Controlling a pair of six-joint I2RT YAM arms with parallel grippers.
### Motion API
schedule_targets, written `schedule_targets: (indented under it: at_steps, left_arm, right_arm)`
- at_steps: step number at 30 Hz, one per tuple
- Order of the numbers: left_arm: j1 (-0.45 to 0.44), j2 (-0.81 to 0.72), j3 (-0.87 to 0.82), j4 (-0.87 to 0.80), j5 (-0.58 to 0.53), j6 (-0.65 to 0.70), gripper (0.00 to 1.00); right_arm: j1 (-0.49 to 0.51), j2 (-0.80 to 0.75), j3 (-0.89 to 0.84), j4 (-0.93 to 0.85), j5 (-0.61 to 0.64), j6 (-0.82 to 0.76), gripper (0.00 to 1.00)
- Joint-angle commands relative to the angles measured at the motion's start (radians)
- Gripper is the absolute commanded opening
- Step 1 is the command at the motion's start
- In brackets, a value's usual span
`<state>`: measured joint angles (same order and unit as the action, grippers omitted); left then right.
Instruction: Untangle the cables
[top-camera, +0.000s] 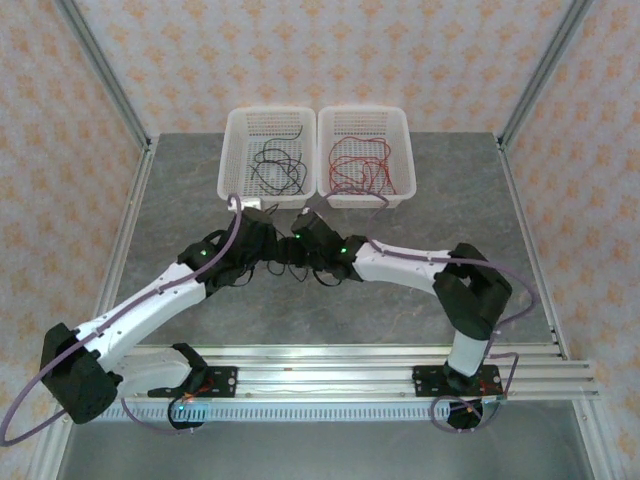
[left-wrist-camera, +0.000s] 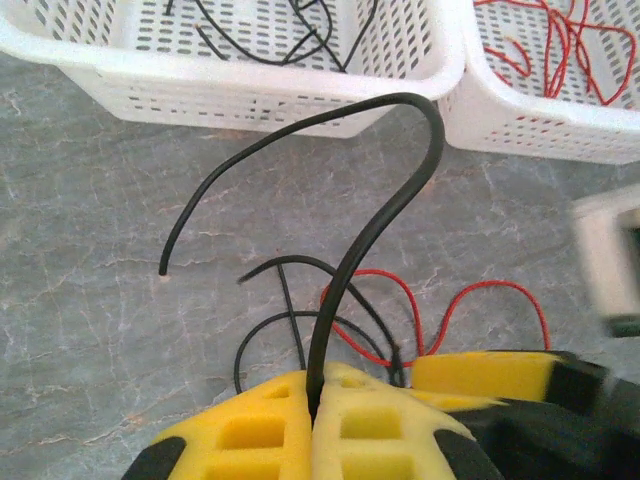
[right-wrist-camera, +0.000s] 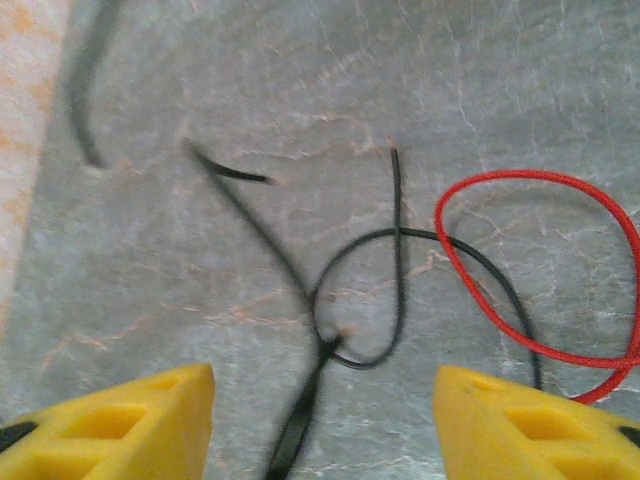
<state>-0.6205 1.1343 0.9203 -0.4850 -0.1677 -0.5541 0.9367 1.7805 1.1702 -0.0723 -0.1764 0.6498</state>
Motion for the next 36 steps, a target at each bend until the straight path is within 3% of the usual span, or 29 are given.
schedule_targets:
  at_steps: [1, 9, 24, 29, 36]
  left_arm:
    - [-0.005, -0.034, 0.04, -0.047, -0.043, 0.013, 0.0]
    - [-0.005, -0.066, 0.09, -0.074, -0.069, 0.029, 0.0]
    - [-0.005, -0.031, 0.29, -0.156, -0.156, 0.109, 0.0]
    - [0.001, 0.047, 0.387, -0.164, -0.212, 0.144, 0.0]
    - [0.047, 0.196, 0.522, -0.11, -0.208, 0.2, 0.0]
  right_arm:
    - [0.01, 0.046, 0.01, 0.009, 0.009, 0.019, 0.54]
    - [0.009, 0.117, 0.0, 0.006, 0.047, 0.025, 0.41]
    - [0.008, 0.142, -0.084, 0.031, 0.074, 0.046, 0.4]
    - [0.01, 0.103, -0.098, 0.024, 0.07, 0.039, 0.5]
    - [0.015, -0.033, -0.144, 0.002, 0.076, 0.022, 0.63]
